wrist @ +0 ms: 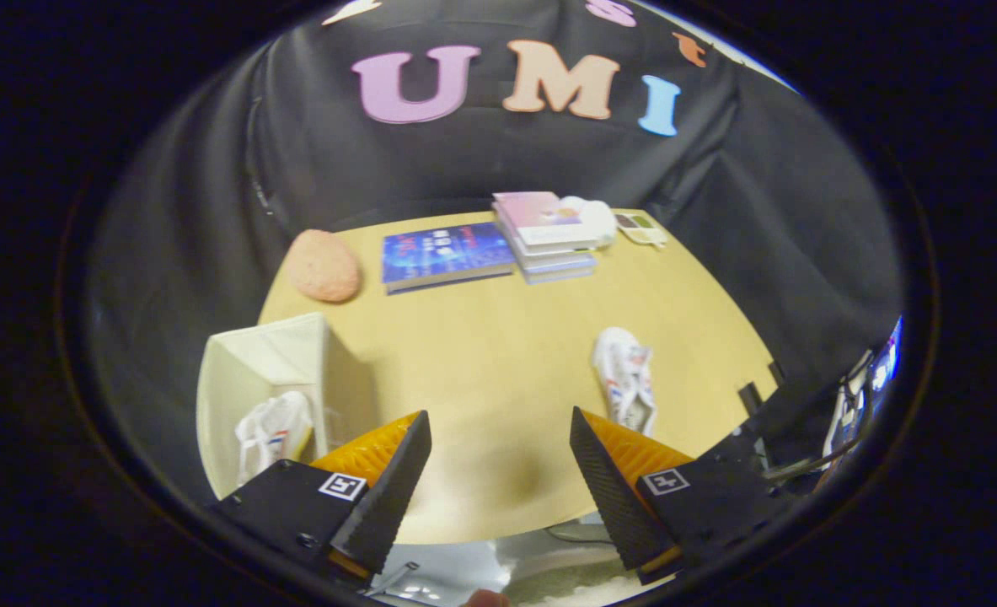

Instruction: Open the storage box then place both shoes into the box .Put the left shoe in first, then the right shoe, with the right side of both shoes facing outward in a uniform manner.

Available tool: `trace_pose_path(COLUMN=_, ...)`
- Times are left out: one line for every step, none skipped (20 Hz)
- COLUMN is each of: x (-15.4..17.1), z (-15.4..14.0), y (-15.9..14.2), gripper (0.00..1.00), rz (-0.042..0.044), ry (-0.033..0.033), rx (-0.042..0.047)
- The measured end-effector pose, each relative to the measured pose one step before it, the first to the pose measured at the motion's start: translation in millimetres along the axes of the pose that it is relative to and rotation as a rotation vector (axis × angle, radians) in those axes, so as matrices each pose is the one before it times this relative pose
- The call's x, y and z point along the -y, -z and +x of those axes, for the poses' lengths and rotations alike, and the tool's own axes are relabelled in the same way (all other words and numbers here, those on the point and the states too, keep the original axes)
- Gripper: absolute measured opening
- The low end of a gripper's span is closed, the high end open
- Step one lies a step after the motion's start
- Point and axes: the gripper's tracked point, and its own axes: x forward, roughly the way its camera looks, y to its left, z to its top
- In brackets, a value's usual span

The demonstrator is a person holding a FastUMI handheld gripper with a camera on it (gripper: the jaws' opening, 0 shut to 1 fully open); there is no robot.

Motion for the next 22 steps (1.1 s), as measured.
trace_pose_path(x=22.0, z=8.49, y=0.91, gripper=1.0, rz=0.00143, ry=0.03564, rx=-0.00675)
trace_pose_path(x=20.65, z=8.05, y=2.43, gripper=1.0, rz=0.00178, ry=0.03694, rx=-0.00878)
trace_pose_path(x=19.15, z=9.41, y=1.39, gripper=1.0, rz=0.00185, ry=0.02934, rx=-0.00688)
trace_pose_path(x=14.6, z=11.75, y=2.84, gripper=1.0, rz=0.00363, ry=0.02433, rx=-0.00714)
trace_pose_path(x=14.38, z=9.05, y=1.56, gripper=1.0, rz=0.00387, ry=0.01942, rx=-0.00578)
trace_pose_path(x=12.63, z=7.73, y=1.53, gripper=1.0, rz=0.00387, ry=0.01823, rx=-0.00553)
trace_pose_path(x=12.14, z=9.35, y=1.35, gripper=1.0, rz=0.00092, ry=0.01715, rx=-0.00467)
trace_pose_path(x=7.84, z=10.09, y=2.2, gripper=1.0, rz=-0.00047, ry=0.01639, rx=-0.00456)
trace_pose_path(x=8.28, z=8.95, y=0.15, gripper=1.0, rz=-0.00204, ry=0.01494, rx=-0.00352)
trace_pose_path(x=5.69, z=8.51, y=2.17, gripper=1.0, rz=-0.00474, ry=0.00823, rx=-0.00681)
trace_pose_path(x=4.9, z=9.96, y=0.73, gripper=1.0, rz=-0.00686, ry=0.0097, rx=-0.00716)
trace_pose_path(x=4.76, z=7.25, y=2.14, gripper=1.0, rz=-0.00877, ry=0.00748, rx=-0.00912)
trace_pose_path(x=3.59, z=9.46, y=2.63, gripper=1.0, rz=-0.00828, ry=0.00555, rx=-0.01396)
trace_pose_path(x=2.09, z=7.99, y=4.71, gripper=1.0, rz=-0.00873, ry=0.0013, rx=-0.01665)
trace_pose_path(x=1.84, z=8.36, y=3.96, gripper=1.0, rz=-0.00822, ry=0.00533, rx=-0.01686)
trace_pose_path(x=3.48, z=8.7, y=3.73, gripper=1.0, rz=-0.0095, ry=0.00366, rx=-0.01207)
trace_pose_path(x=1.79, z=6.8, y=4.11, gripper=1.0, rz=-0.00848, ry=0.00049, rx=-0.01402)
trace_pose_path(x=-1.72, z=8.0, y=4.38, gripper=0.99, rz=-0.00582, ry=-0.00548, rx=-0.01454)
trace_pose_path(x=-1.97, z=8.14, y=3.89, gripper=0.97, rz=-0.00811, ry=-0.00726, rx=-0.01897)
trace_pose_path(x=-1.06, z=7.63, y=3.9, gripper=0.97, rz=-0.00979, ry=-0.00393, rx=-0.01461)
trace_pose_path(x=-1.22, z=6.74, y=2.34, gripper=0.97, rz=-0.01323, ry=-0.00185, rx=-0.01509)
trace_pose_path(x=-0.13, z=6.54, y=2.07, gripper=0.97, rz=-0.01486, ry=0.0029, rx=-0.01259)
